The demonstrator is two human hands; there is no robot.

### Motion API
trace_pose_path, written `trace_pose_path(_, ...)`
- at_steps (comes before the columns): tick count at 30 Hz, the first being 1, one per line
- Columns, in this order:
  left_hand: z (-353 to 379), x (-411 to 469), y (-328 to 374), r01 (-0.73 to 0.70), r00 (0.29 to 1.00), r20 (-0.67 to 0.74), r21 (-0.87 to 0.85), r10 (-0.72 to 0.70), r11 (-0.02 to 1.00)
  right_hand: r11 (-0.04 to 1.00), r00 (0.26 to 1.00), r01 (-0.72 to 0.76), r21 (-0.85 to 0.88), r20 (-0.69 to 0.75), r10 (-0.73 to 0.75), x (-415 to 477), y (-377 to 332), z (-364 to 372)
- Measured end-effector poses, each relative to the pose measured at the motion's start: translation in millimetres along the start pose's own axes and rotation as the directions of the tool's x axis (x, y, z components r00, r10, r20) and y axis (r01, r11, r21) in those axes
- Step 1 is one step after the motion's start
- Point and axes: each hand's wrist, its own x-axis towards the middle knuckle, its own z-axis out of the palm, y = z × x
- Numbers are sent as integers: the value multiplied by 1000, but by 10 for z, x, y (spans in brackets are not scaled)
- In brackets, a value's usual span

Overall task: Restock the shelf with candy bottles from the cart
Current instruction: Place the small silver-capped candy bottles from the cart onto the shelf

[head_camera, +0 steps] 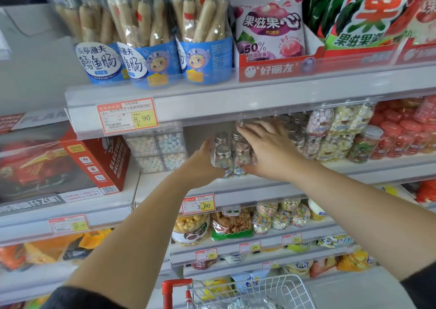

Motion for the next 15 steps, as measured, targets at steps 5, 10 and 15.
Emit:
trace_pose_path(5,192,153,4,20,995,-100,123,-7,992,996,1000,3,-88,17,-2,113,-75,53)
trace_pose_path(10,256,218,-32,6,987,-163,113,12,994,995,1000,-5,-97,-7,4,124,-72,105)
trace_pose_path(15,281,239,-67,8,983,-182,96,10,995,995,999,-5,-98,-32,2,123,-63,161)
